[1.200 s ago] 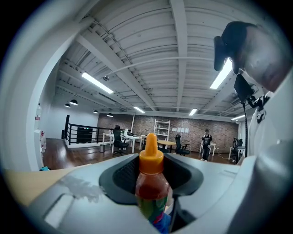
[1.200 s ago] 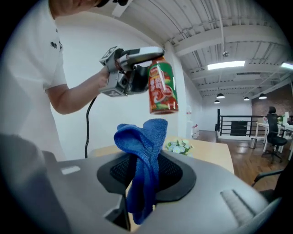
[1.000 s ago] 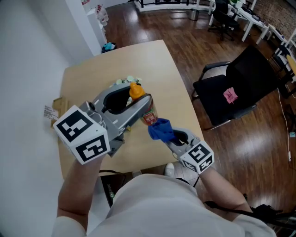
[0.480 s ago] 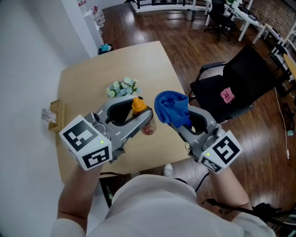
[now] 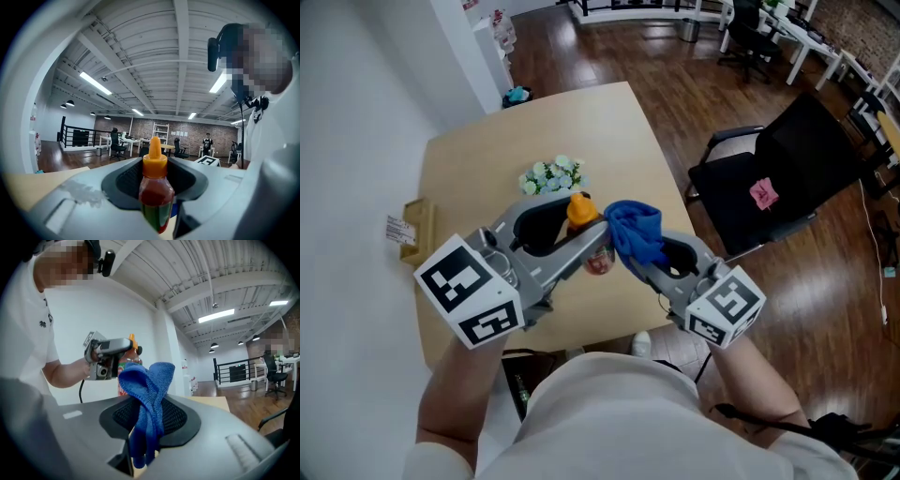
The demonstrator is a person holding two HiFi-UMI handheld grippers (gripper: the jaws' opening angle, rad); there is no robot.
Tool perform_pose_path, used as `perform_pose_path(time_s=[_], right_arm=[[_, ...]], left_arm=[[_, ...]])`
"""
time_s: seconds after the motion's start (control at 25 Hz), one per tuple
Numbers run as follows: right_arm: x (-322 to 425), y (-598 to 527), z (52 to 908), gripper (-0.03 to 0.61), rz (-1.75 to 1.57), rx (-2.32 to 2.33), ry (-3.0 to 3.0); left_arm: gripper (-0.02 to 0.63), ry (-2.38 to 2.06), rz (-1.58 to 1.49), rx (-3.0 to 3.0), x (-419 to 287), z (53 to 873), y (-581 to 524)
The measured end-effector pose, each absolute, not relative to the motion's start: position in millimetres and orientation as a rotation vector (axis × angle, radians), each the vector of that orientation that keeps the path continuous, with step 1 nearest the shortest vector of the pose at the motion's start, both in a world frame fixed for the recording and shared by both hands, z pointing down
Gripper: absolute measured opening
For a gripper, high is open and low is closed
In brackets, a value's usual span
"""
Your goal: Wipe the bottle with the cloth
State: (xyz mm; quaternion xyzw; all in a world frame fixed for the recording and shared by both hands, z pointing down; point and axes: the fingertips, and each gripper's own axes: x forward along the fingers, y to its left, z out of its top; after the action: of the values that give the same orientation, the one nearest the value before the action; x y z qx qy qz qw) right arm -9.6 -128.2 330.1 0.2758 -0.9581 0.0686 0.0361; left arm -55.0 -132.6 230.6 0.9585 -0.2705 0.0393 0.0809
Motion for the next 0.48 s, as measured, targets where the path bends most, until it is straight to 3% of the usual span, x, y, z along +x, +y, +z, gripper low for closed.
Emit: perform_pose_path(time_s=[0.48], right_arm=[[9.3,-125.4,389.1,0.117,0.328,0.865,-2.821]], left_arm=[[0.161,-0.794,0.098,2.886,-48.5,220.6,-137.7]])
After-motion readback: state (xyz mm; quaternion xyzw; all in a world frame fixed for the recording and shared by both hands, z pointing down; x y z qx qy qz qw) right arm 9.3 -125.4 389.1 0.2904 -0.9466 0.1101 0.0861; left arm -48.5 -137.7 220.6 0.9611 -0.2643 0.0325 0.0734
